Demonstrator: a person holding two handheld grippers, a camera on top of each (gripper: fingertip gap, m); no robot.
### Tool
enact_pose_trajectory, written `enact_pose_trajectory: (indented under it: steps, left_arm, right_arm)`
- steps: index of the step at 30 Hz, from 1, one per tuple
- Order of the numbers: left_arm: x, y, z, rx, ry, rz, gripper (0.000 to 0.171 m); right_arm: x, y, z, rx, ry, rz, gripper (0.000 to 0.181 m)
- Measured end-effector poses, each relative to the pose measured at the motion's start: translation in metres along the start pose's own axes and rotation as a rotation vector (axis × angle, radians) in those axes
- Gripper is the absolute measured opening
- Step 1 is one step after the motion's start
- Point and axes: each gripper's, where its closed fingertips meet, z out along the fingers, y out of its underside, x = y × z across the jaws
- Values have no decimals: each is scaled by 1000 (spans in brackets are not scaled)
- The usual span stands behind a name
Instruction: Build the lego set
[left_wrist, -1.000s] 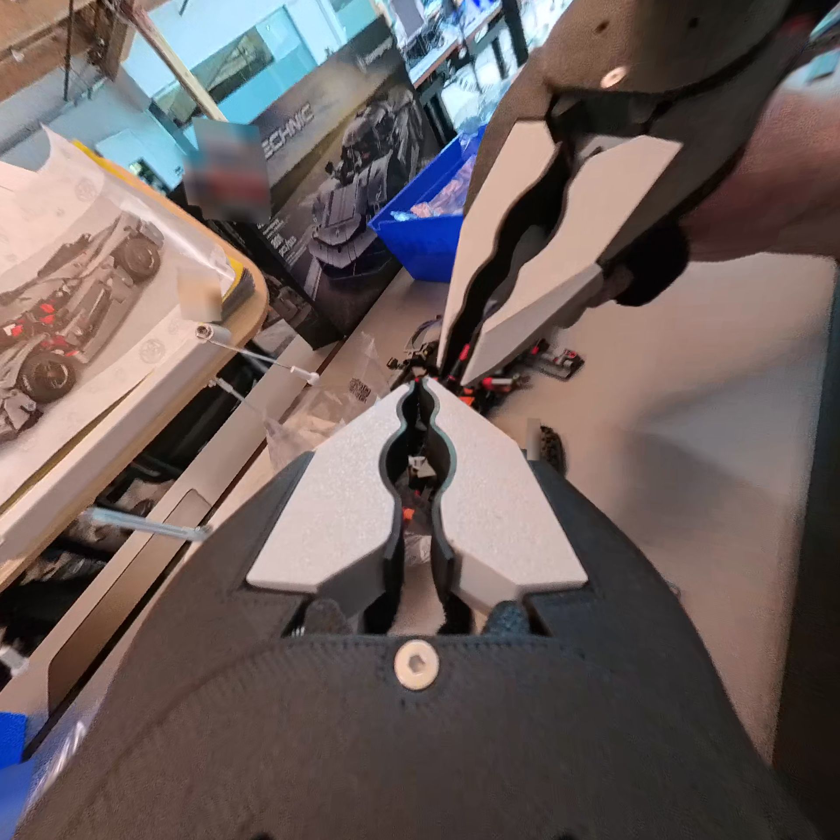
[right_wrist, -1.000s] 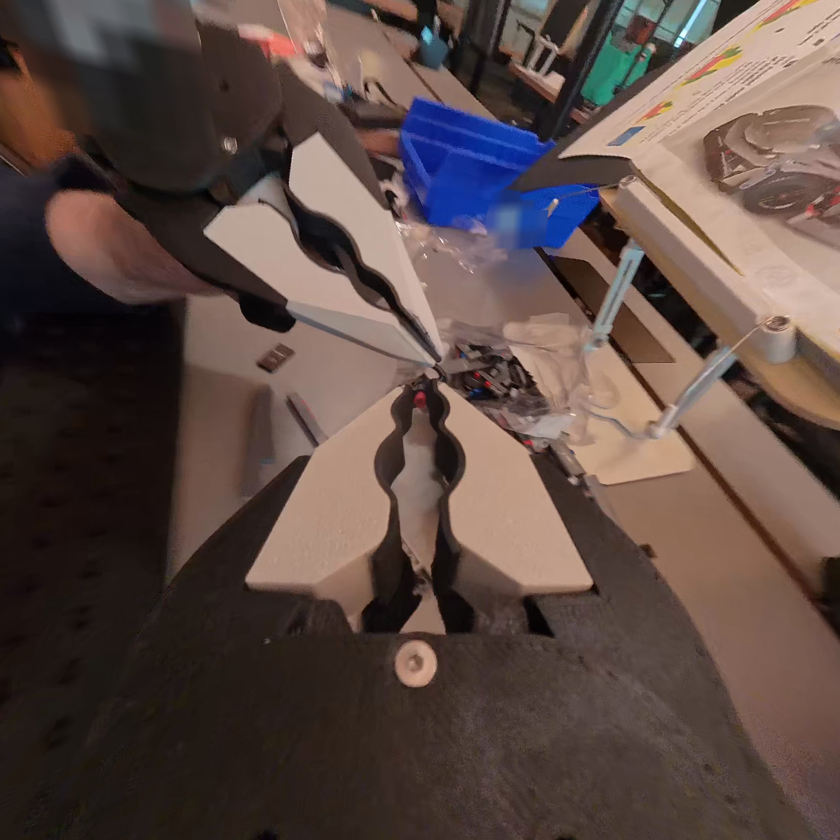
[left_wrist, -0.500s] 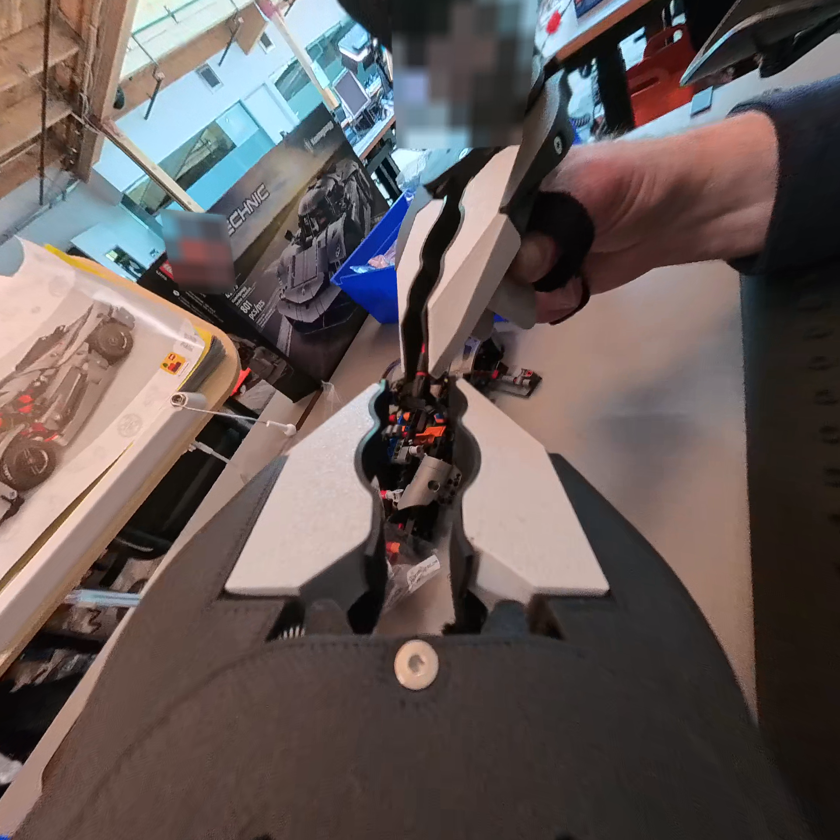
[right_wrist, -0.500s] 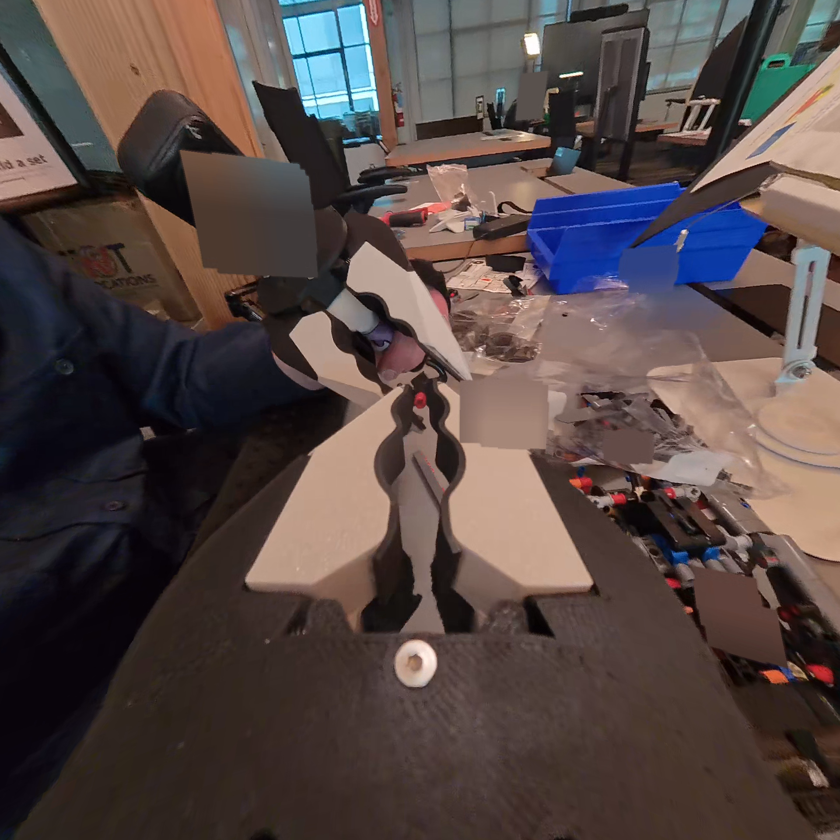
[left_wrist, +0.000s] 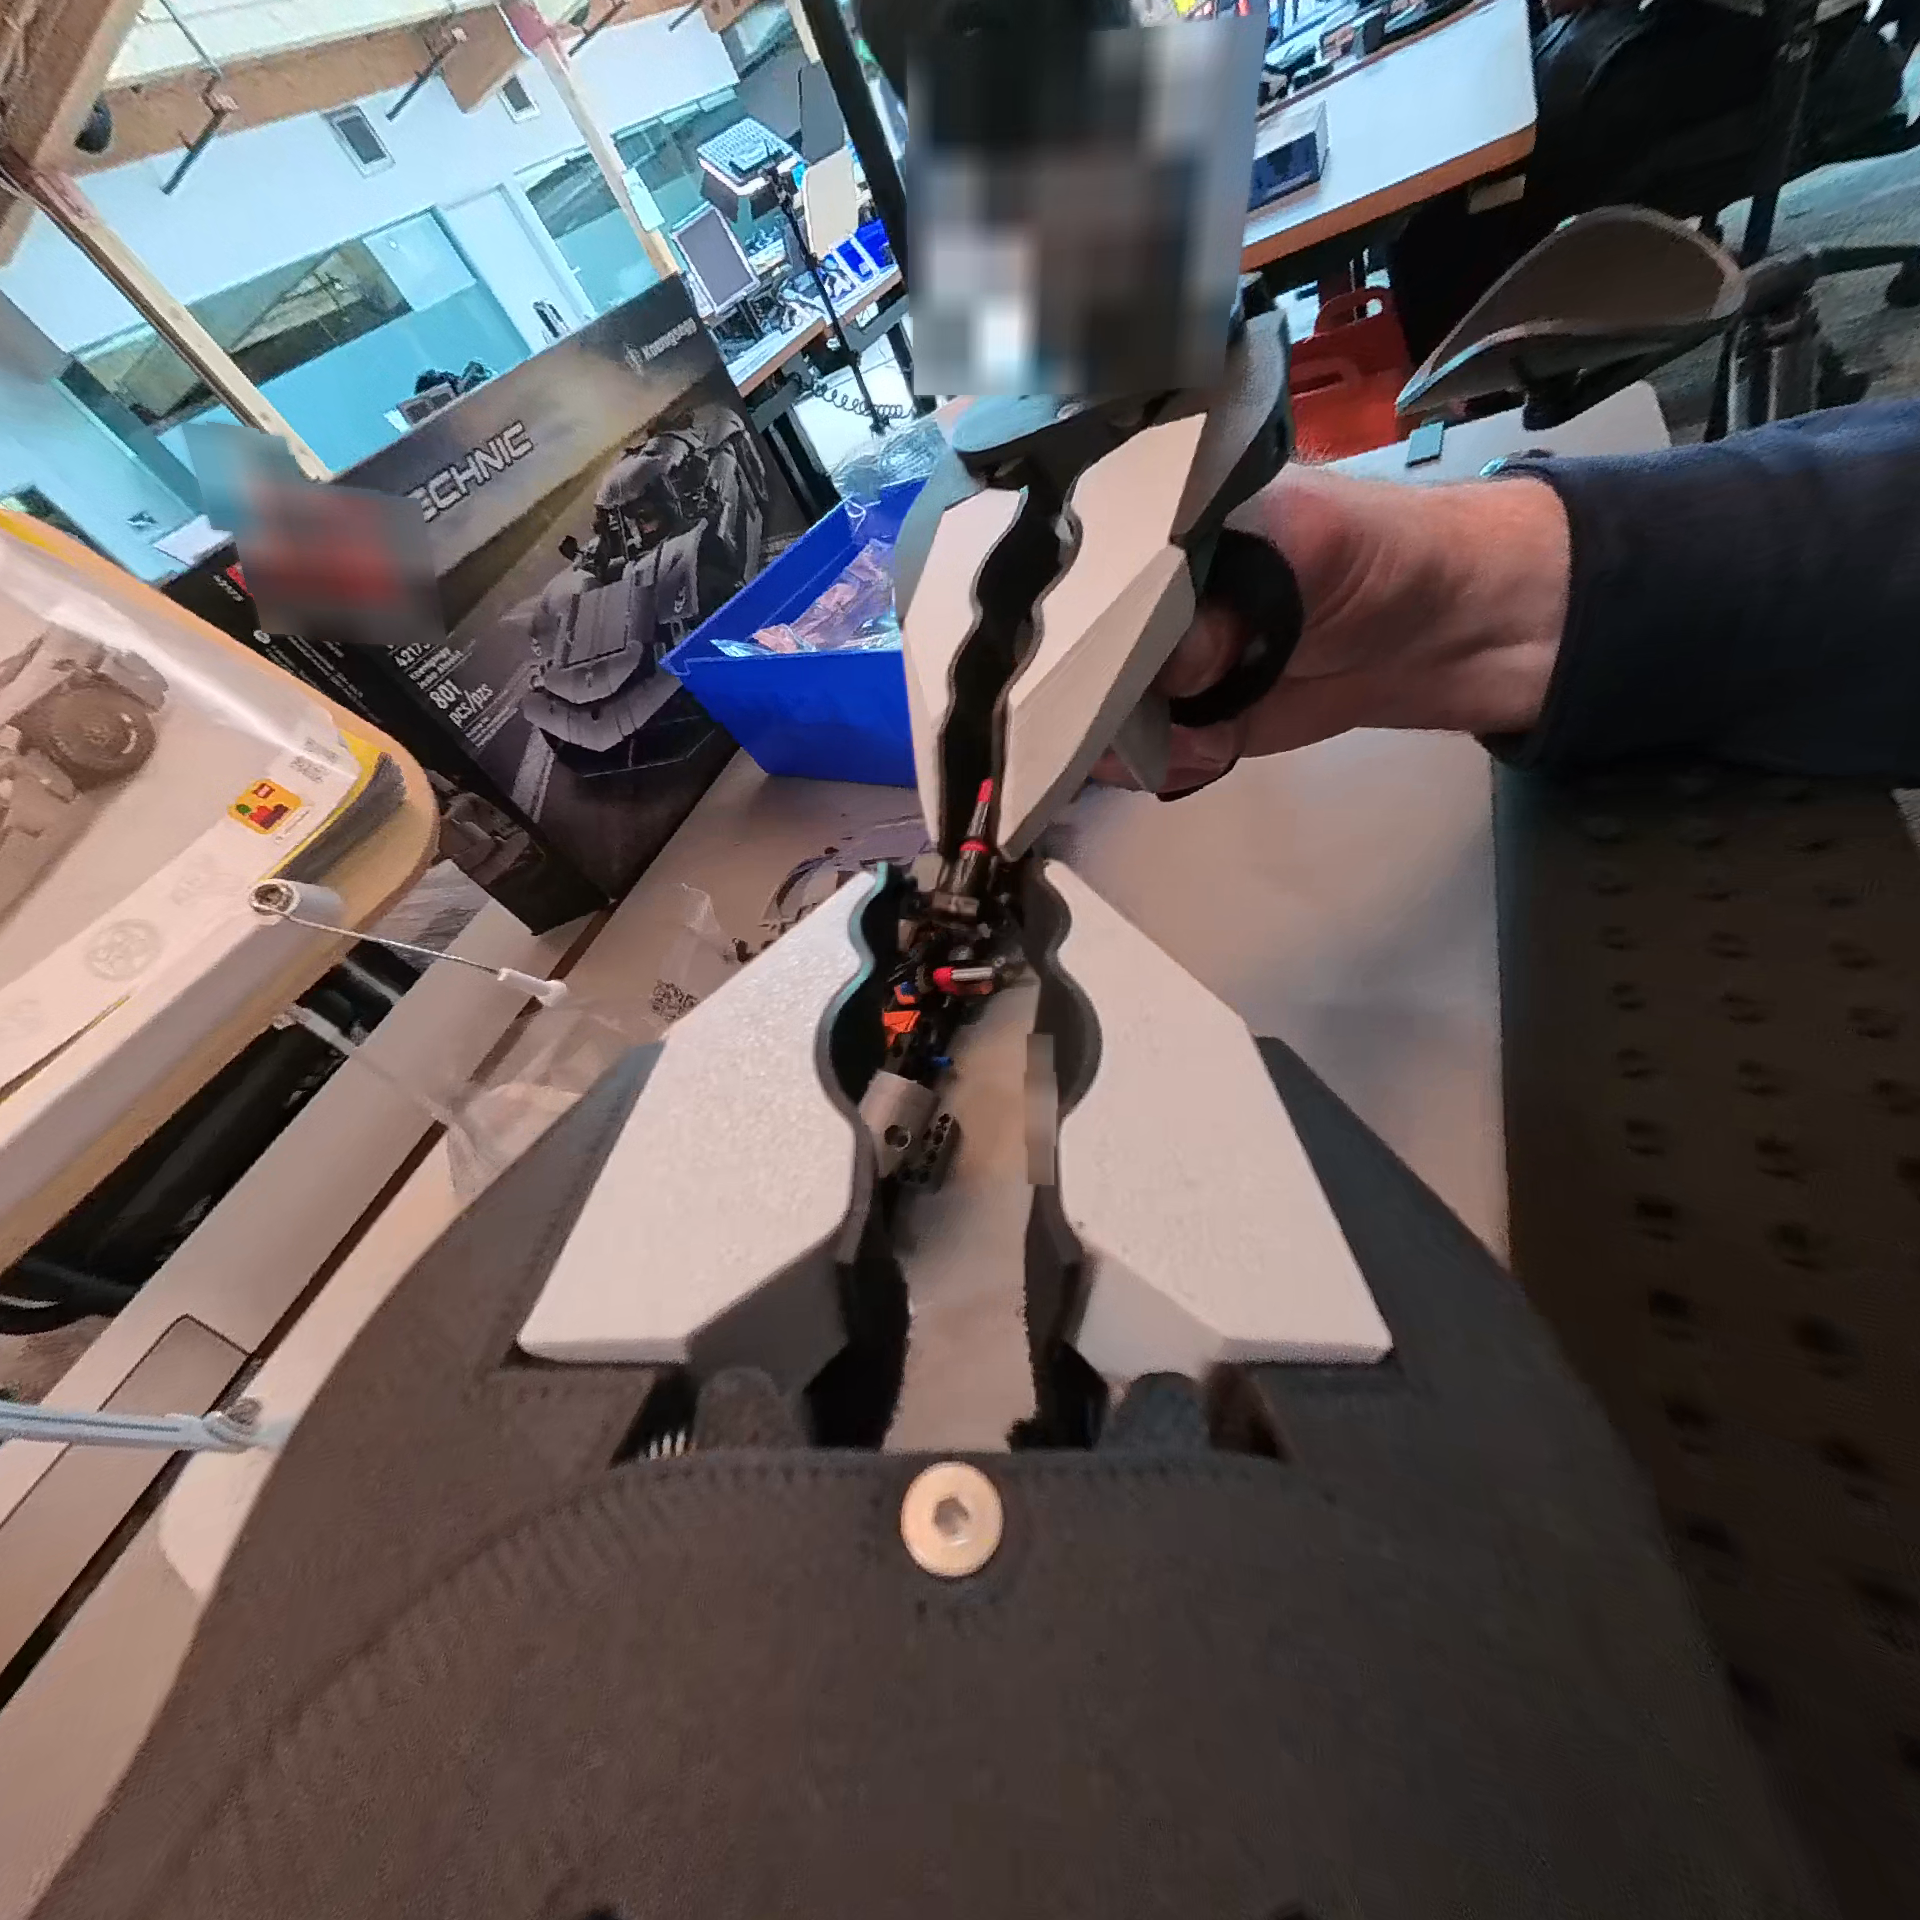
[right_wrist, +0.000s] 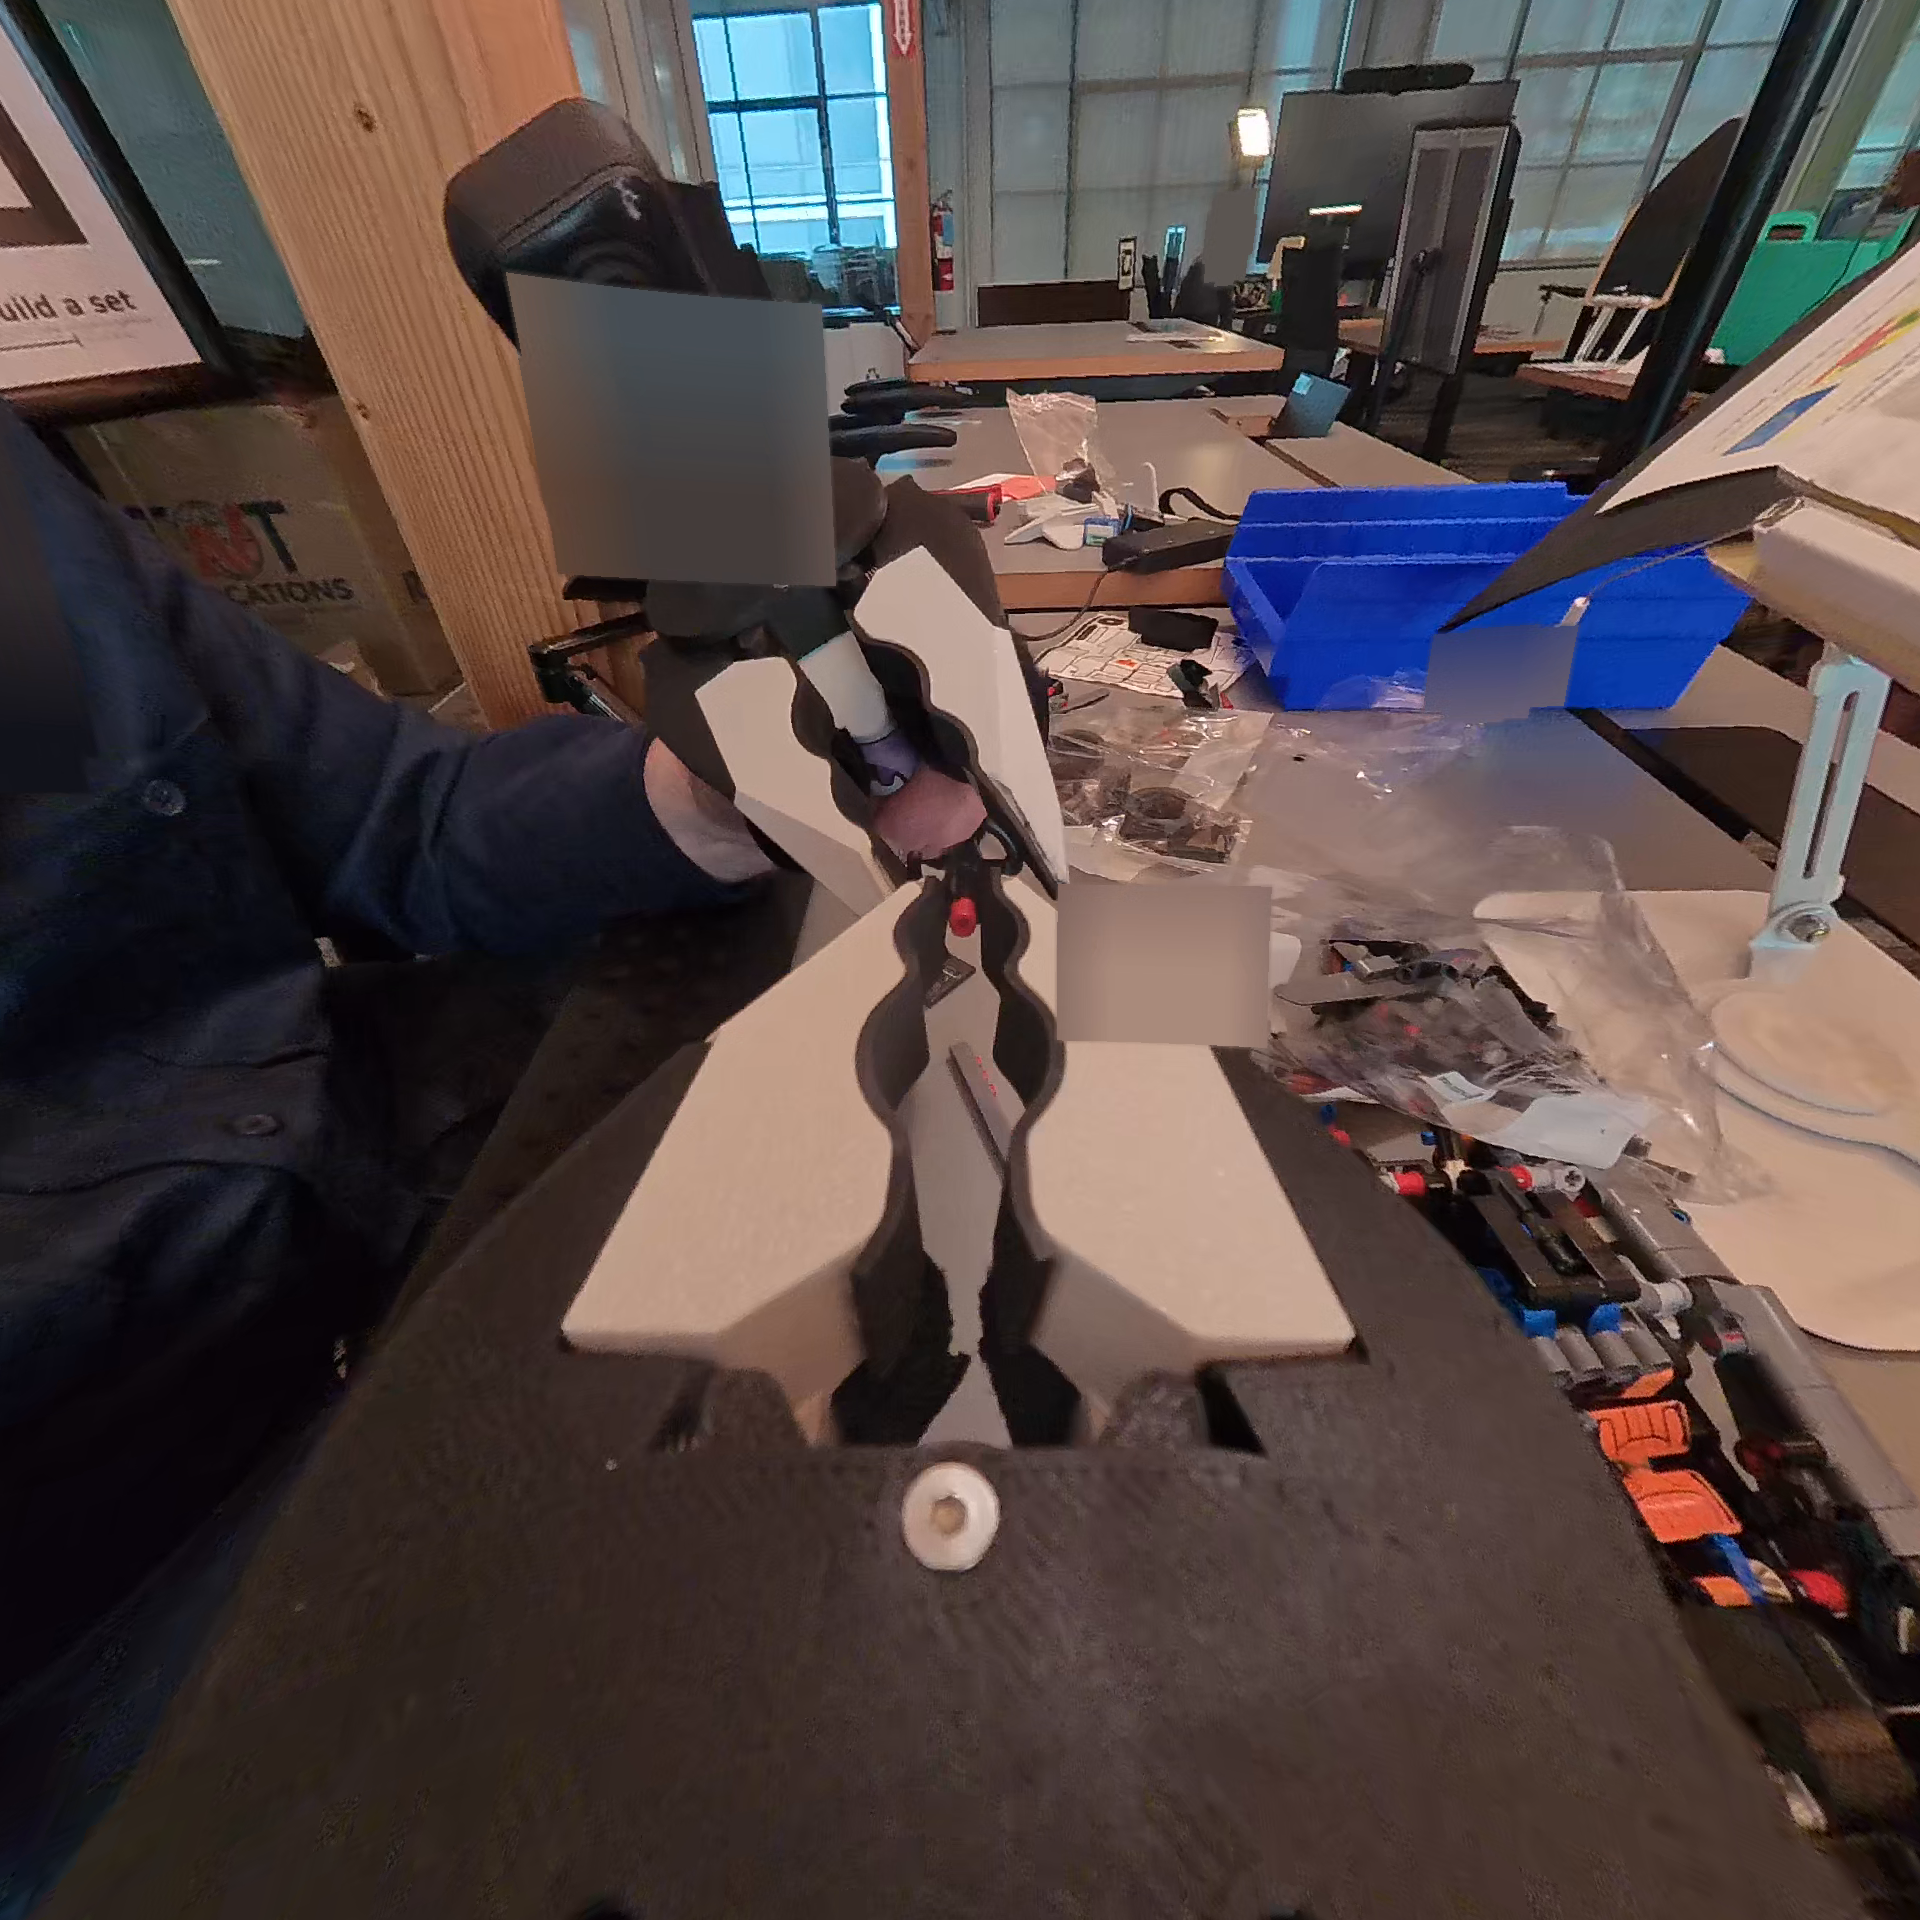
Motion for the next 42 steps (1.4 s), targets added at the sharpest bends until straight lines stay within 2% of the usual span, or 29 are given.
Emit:
enact_pose_trajectory:
  steps: [2,4,5,6,7,9,17,19,24,27,28,33,37,42]
  left_arm:
    - [3,-1,0,9,32,-31,21]
    - [-9,6,-7,-18,-11,-44,21]
    - [-19,6,-18,13,-20,-85,20]
    - [-25,-2,-28,78,-1,-148,21]
    - [-28,-5,-32,97,-1,-163,20]
    - [-30,2,-23,36,-44,-98,21]
    - [-24,15,-14,-24,-63,-19,21]
    - [-27,27,-10,-104,-102,51,21]
    - [-62,73,-5,-386,-305,216,23]
    - [-80,96,-5,-513,-370,243,38]
    - [-82,96,-5,-509,-380,246,43]
    - [-76,80,-8,-433,-374,234,42]
    - [-53,47,-5,-272,-306,255,40]
    - [-12,7,8,-125,-246,408,33]
  right_arm:
    - [-1,0,-2,-13,7,-22,4]
    - [8,-16,-25,78,55,-12,4]
    - [11,-26,-42,129,77,-11,4]
    - [12,-27,-50,120,97,-29,4]
    - [13,-22,-48,85,112,-42,4]
    - [13,-11,-35,43,99,-34,5]
    - [17,-2,-27,22,70,-2,5]
    - [16,3,-23,-6,75,-11,5]
    - [15,9,-18,-42,69,-14,5]
    - [14,9,-18,-44,67,-15,5]
    - [14,9,-19,-44,69,-16,5]
    - [16,8,-21,-38,81,-10,5]
    - [18,8,-18,-15,60,51,5]
    - [15,13,-10,-8,-14,153,5]
